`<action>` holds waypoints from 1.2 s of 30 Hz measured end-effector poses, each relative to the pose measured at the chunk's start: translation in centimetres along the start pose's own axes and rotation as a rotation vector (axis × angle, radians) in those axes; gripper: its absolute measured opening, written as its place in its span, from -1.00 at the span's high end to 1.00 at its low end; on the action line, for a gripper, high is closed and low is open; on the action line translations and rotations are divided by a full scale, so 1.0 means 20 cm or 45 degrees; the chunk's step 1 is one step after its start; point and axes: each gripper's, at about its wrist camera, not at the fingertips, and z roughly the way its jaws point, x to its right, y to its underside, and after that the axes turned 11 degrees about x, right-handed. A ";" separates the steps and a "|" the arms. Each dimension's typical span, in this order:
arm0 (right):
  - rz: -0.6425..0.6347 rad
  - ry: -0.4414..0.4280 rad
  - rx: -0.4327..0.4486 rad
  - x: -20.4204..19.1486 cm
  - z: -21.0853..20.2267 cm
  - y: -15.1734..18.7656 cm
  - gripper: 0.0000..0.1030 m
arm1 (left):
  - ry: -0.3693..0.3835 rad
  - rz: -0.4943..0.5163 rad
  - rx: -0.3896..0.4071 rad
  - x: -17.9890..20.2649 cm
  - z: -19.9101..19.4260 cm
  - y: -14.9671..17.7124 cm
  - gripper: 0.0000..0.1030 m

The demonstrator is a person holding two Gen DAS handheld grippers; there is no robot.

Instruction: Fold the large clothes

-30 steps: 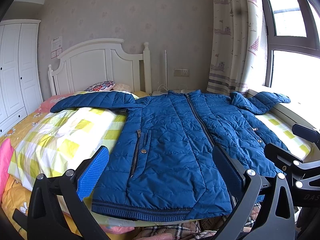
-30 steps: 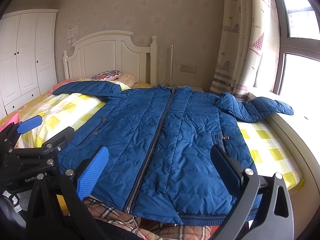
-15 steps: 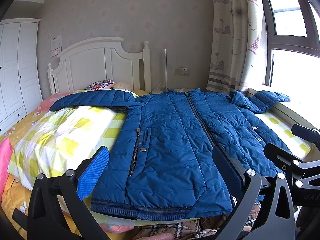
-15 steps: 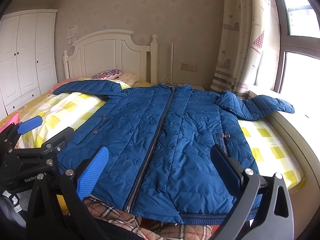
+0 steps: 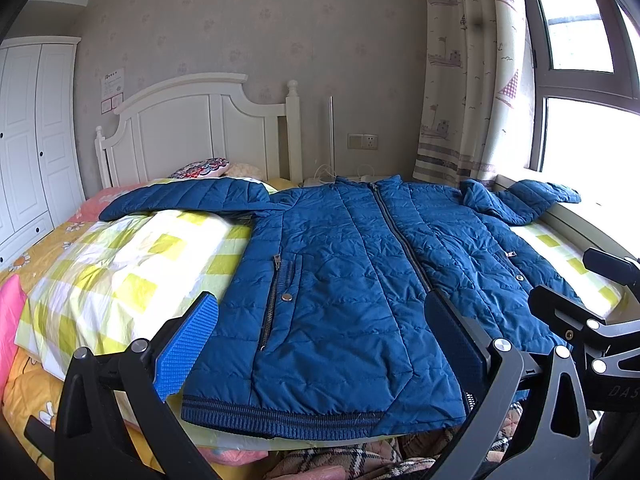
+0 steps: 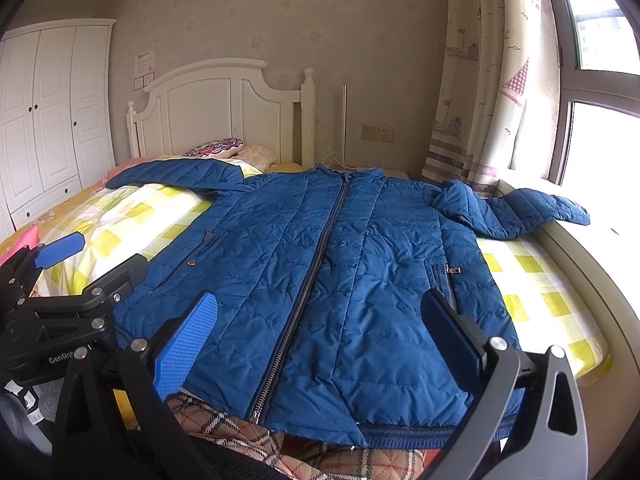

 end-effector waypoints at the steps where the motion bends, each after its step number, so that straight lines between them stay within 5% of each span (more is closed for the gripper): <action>1: 0.000 0.000 0.000 0.00 0.00 0.00 -0.96 | -0.001 0.001 0.000 0.00 0.00 0.00 -0.91; 36: 0.006 -0.013 -0.036 0.01 0.06 0.04 -0.96 | 0.029 0.012 -0.048 0.01 0.05 0.00 -0.91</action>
